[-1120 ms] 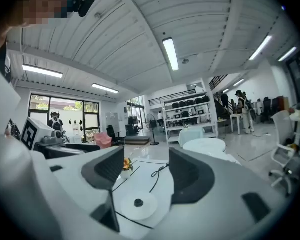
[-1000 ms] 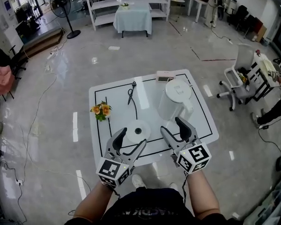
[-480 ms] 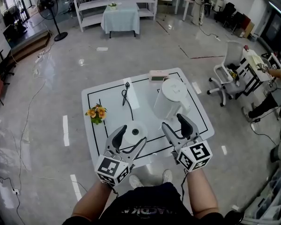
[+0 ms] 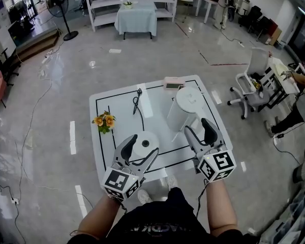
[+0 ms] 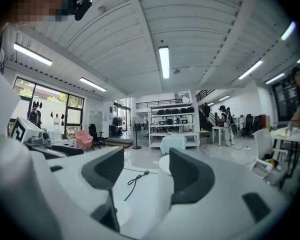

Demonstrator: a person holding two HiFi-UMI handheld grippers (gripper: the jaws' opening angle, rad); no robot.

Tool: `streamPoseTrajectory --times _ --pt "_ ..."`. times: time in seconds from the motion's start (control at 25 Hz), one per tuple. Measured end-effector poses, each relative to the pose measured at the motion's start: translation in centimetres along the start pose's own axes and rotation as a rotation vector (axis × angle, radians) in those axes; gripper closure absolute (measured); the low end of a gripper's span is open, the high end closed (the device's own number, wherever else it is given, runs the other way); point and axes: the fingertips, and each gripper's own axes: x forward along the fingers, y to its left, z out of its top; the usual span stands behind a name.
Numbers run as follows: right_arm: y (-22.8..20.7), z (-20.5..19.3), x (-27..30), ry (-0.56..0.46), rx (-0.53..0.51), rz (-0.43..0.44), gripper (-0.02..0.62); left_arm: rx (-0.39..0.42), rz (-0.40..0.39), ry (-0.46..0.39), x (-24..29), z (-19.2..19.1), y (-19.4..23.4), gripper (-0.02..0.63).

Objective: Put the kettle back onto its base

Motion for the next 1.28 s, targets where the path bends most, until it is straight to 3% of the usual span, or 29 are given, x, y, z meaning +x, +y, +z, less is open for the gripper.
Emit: streamPoseTrajectory --times 0.6,1.28 --pt "-7.9 -3.1 3.0 0.055 -0.013 0.032 0.33 -0.002 0.067 0.035 7.1 -0.9 -1.3 0.273" --pt "-9.9 -11.0 5.4 0.213 -0.015 0.128 0.331 -0.058 0.123 0.076 11.3 -3.8 -1.4 0.273"
